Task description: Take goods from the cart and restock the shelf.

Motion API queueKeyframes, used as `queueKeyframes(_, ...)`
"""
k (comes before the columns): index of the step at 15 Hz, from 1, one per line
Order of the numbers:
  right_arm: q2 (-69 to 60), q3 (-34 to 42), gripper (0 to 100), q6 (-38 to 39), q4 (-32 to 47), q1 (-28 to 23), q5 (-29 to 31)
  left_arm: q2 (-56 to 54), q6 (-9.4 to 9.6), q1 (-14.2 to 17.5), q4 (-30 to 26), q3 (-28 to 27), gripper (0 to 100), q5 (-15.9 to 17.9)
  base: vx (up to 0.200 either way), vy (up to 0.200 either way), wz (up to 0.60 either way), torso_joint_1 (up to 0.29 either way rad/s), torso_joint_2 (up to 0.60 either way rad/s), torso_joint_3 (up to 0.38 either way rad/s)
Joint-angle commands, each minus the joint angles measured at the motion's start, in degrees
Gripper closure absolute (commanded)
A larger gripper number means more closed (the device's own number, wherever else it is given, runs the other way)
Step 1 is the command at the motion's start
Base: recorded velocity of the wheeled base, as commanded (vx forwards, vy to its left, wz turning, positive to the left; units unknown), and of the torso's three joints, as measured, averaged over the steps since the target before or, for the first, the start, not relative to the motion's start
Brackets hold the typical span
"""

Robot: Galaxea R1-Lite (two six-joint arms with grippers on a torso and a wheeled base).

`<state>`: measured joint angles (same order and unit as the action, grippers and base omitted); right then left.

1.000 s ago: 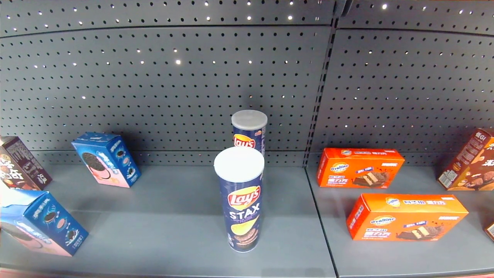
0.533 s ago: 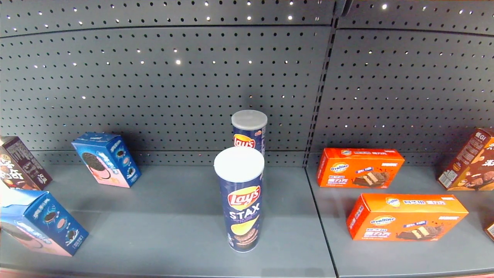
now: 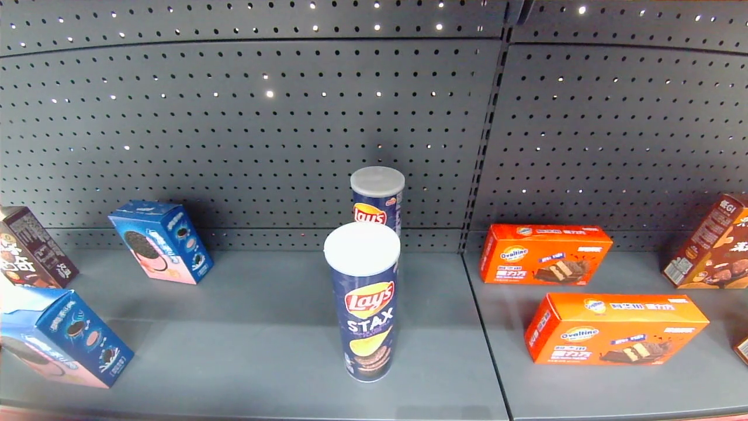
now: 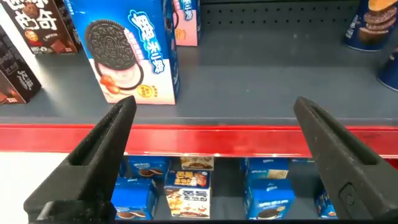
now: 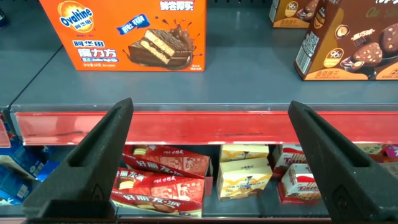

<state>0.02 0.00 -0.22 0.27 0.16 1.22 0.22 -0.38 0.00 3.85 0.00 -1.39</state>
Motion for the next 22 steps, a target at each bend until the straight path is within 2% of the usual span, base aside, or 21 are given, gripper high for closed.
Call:
queueKeyframes(1, 0.0, 0.0, 0, 0.0, 0.0, 0.0, 0.0, 0.2, 0.99, 0.0, 0.1, 0.0, 0, 1.0, 0.0, 0.0, 0.0, 0.0, 0.0, 0.0)
queueKeyframes(3, 0.0, 0.0, 0, 0.0, 0.0, 0.0, 0.0, 0.2, 0.29, 0.0, 0.0, 0.0, 0, 5.0, 0.0, 0.0, 0.0, 0.0, 0.0, 0.0)
queueKeyframes(5, 0.0, 0.0, 0, 0.0, 0.0, 0.0, 0.0, 0.1, -0.15, 0.0, 0.2, 0.0, 0, 5.3, 0.0, 0.0, 0.0, 0.0, 0.0, 0.0)
queueKeyframes(6, 0.0, 0.0, 0, 0.0, 0.0, 0.0, 0.0, 0.1, -0.59, 0.0, 0.3, 0.0, 0, 5.1, 0.0, 0.0, 0.0, 0.0, 0.0, 0.0)
queueKeyframes(7, 0.0, 0.0, 0, 0.0, 0.0, 0.0, 0.0, 0.1, -2.35, 0.0, 0.3, 0.0, 0, 4.5, 0.0, 0.0, 0.0, 0.0, 0.0, 0.0)
queueKeyframes(8, 0.0, 0.0, 0, 0.0, 0.0, 0.0, 0.0, 0.2, -3.05, 0.0, 0.3, 0.0, 0, 2.8, 0.0, 0.0, 0.0, 0.0, 0.0, 0.0)
queueKeyframes(10, 0.0, 0.0, 0, 0.0, 0.0, 0.0, 0.0, 0.2, -2.35, 0.0, 0.3, 0.0, 0, 1.1, 0.0, 0.0, 0.0, 0.0, 0.0, 0.0)
queueKeyframes(13, 0.0, 0.0, 0, 0.0, 0.0, 0.0, 0.0, 0.1, -2.79, 0.1, 0.3, 0.0, 0, -0.7, 0.0, 0.0, 0.0, 0.0, 0.0, 0.0)
queueKeyframes(14, 0.0, 0.0, 0, 0.0, 0.0, 0.0, 0.0, 0.1, -2.17, 0.1, -0.2, 0.0, 0, -0.5, 0.0, 0.0, 0.0, 0.0, 0.0, 0.0)
queueKeyframes(15, 0.0, 0.0, 0, 0.0, 0.0, 0.0, 0.0, 0.1, 5.56, 0.1, -3.9, 0.0, 0, 0.2, 0.0, 0.0, 0.0, 0.0, 0.0, 0.0)
queueKeyframes(16, 0.0, 0.0, 0, 0.0, 0.0, 0.0, 0.0, 0.1, 6.97, 0.1, -2.7, 0.0, 0, 1.6, 0.0, 0.0, 0.0, 0.0, 0.0, 0.0)
queueKeyframes(18, 0.0, 0.0, 0, 0.0, 0.0, 0.0, 0.0, 0.1, 6.18, 0.1, -2.8, 0.0, 0, 2.1, 0.0, 0.0, 0.0, 0.0, 0.0, 0.0)
queueKeyframes(19, 0.0, 0.0, 0, 0.0, 0.0, 0.0, 0.0, 0.1, 3.1, 0.1, -3.1, 0.0, 0, 1.8, 0.0, 0.0, 0.0, 0.0, 0.0, 0.0)
queueKeyframes(20, 0.0, 0.0, 0, 0.0, 0.0, 0.0, 0.0, 0.1, 2.49, 0.1, -3.1, 0.0, 0, 1.8, 0.0, 0.0, 0.0, 0.0, 0.0, 0.0)
queueKeyframes(21, 0.0, 0.0, 0, 0.0, 0.0, 0.0, 0.0, 0.2, 0.55, 0.1, -3.4, 0.0, 0, 1.4, 0.0, 0.0, 0.0, 0.0, 0.0, 0.0)
queueKeyframes(22, 0.0, 0.0, 0, 0.0, 0.0, 0.0, 0.0, 0.2, 0.38, 0.0, -3.4, 0.0, 0, 1.3, 0.0, 0.0, 0.0, 0.0, 0.0, 0.0)
